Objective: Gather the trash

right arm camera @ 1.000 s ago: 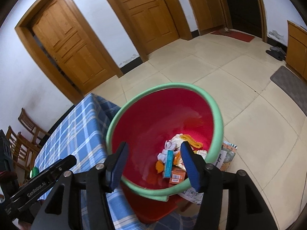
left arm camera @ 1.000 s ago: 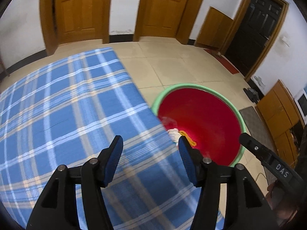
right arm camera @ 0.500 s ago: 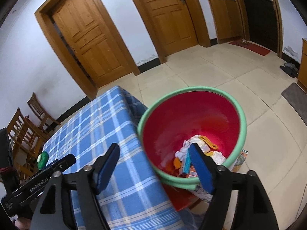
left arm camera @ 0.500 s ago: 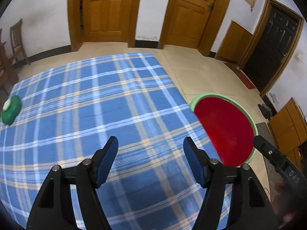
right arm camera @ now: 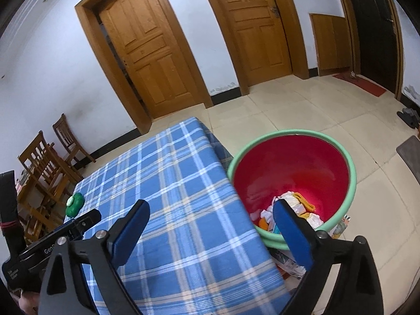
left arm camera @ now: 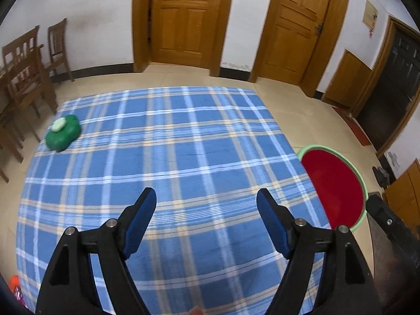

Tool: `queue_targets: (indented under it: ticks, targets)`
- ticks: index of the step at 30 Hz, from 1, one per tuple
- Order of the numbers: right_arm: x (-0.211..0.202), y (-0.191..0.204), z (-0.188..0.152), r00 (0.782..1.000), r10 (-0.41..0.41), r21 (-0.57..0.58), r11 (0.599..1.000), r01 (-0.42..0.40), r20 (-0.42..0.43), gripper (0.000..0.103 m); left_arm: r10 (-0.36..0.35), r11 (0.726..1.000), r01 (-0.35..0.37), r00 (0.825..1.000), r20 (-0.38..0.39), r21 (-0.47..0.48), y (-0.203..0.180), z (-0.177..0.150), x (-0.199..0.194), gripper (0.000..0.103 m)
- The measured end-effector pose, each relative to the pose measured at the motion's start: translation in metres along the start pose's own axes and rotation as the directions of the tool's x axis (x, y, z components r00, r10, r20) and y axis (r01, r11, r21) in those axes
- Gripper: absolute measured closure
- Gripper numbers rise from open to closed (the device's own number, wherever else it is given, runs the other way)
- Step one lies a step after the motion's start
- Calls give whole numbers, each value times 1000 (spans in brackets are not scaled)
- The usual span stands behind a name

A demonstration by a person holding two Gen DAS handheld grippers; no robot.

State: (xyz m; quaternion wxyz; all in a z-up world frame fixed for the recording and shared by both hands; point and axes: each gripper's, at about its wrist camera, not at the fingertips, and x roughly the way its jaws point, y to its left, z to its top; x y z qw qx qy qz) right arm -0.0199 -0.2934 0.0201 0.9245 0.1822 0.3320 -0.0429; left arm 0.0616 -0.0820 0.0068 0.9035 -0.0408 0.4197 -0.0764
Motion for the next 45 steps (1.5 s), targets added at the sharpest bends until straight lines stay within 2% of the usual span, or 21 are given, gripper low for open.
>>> queue_targets:
  ticks: [9, 19, 45]
  targets:
    - [-9, 27, -8, 1000, 22, -52, 998, -21, 18, 4, 70, 997, -69, 997, 42, -33, 24, -8, -23, 25]
    - [-18, 42, -12, 999, 39, -82, 996, -37, 31, 4, 103, 994, -99, 991, 85, -46, 36, -13, -43, 25]
    - [-19, 45, -14, 998, 43, -87, 995, -40, 34, 4, 116, 992, -110, 987, 112, -57, 41, -15, -54, 25]
